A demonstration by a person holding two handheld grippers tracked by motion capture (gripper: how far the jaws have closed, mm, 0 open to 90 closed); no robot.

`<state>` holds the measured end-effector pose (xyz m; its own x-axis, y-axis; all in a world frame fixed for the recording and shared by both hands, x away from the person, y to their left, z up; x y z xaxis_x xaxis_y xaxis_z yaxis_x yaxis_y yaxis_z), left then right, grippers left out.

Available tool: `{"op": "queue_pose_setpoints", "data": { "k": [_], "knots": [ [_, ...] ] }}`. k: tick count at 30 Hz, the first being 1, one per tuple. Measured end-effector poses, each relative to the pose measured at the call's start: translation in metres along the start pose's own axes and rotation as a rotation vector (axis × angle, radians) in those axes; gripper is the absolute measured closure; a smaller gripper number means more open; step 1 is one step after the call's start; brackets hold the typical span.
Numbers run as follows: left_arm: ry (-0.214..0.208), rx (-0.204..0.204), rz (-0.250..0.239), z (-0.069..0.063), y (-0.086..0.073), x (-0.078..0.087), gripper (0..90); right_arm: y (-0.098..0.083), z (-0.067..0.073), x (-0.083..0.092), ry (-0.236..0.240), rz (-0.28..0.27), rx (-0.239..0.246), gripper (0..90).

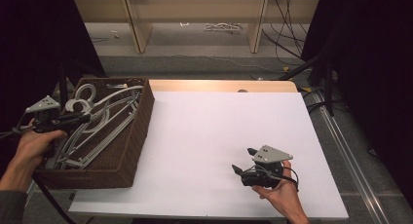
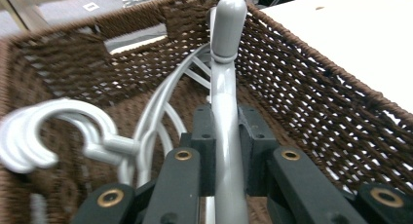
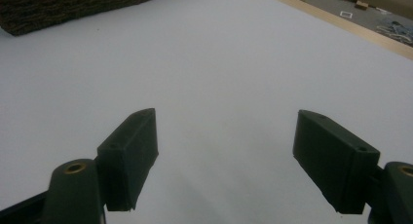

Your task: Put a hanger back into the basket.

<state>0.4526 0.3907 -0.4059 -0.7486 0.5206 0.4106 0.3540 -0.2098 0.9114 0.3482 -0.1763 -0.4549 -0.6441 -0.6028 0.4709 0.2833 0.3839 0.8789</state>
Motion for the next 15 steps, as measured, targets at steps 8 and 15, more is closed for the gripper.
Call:
{"op": "queue_pose_setpoints", "data": {
  "k": [8,15],
  "knots": [
    [0.033,0.091,0.064,0.006,-0.019,-0.007,79.1,0.0,-0.002,0.001,-0.014,-0.002,-0.001,25.4],
    [0.087,0.044,0.081,0.015,-0.022,-0.011,78.4,0.0,-0.004,0.001,-0.021,-0.004,-0.009,25.5]
  ]
}}
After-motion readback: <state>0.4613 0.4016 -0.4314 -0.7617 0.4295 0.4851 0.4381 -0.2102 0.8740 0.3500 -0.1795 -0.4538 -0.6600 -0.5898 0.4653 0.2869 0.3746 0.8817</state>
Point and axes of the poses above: each handheld gripper's, and its own axes: x roughly backward along the jaws, y roughly out of its top, z roughly to its left, the point moved 4 cm from there along -x, roughly forward along the jaws, and after that the axes turned 5 degrees about -z, right-handed, at the moved point
